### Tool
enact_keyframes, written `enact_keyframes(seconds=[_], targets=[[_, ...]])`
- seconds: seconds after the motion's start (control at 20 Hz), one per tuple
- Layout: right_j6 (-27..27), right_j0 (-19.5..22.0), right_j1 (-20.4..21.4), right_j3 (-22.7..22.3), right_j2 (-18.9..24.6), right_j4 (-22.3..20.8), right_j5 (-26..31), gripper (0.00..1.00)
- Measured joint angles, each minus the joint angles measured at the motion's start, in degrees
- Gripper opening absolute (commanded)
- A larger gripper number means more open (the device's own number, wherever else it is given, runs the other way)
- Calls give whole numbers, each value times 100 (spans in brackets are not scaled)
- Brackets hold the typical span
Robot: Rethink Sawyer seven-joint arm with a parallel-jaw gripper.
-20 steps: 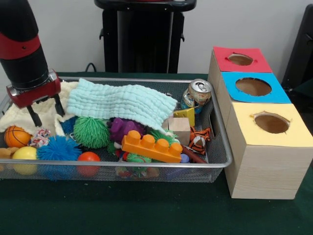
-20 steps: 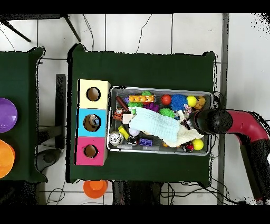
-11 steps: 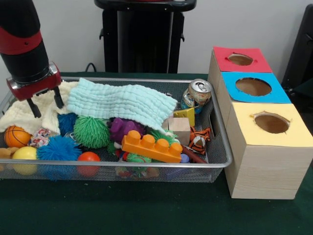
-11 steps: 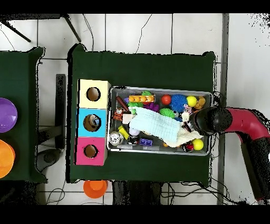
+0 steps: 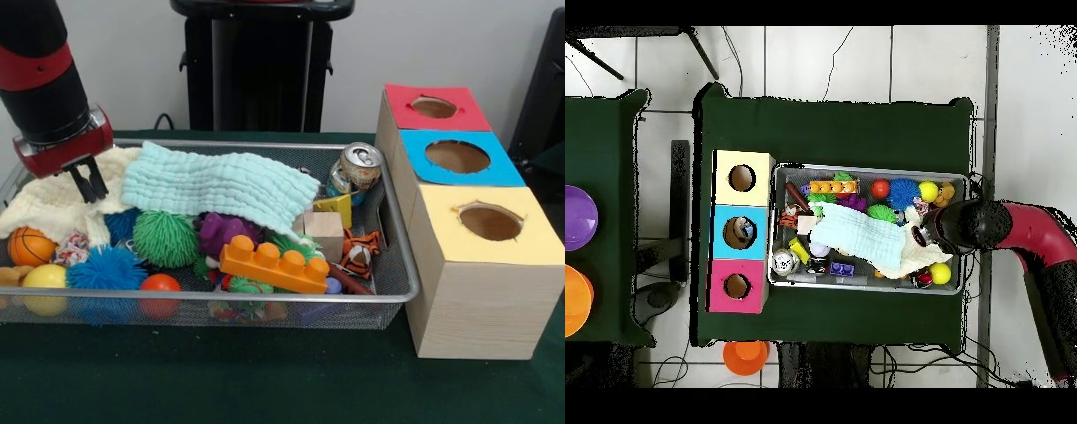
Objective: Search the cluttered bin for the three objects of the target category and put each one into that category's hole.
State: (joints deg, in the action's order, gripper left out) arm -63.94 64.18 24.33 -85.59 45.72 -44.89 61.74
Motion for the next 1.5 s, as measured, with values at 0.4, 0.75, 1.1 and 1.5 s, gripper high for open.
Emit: enact_keyframes(seconds=[0.4, 0.75, 1.1, 1.5], targets=[[0, 402, -163, -94, 303, 149, -447, 0], [0, 600, -285, -138, 366, 157, -676, 0], [0, 600, -311, -139, 370, 157, -676, 0], [0, 599, -311, -139, 370, 159, -676, 100]])
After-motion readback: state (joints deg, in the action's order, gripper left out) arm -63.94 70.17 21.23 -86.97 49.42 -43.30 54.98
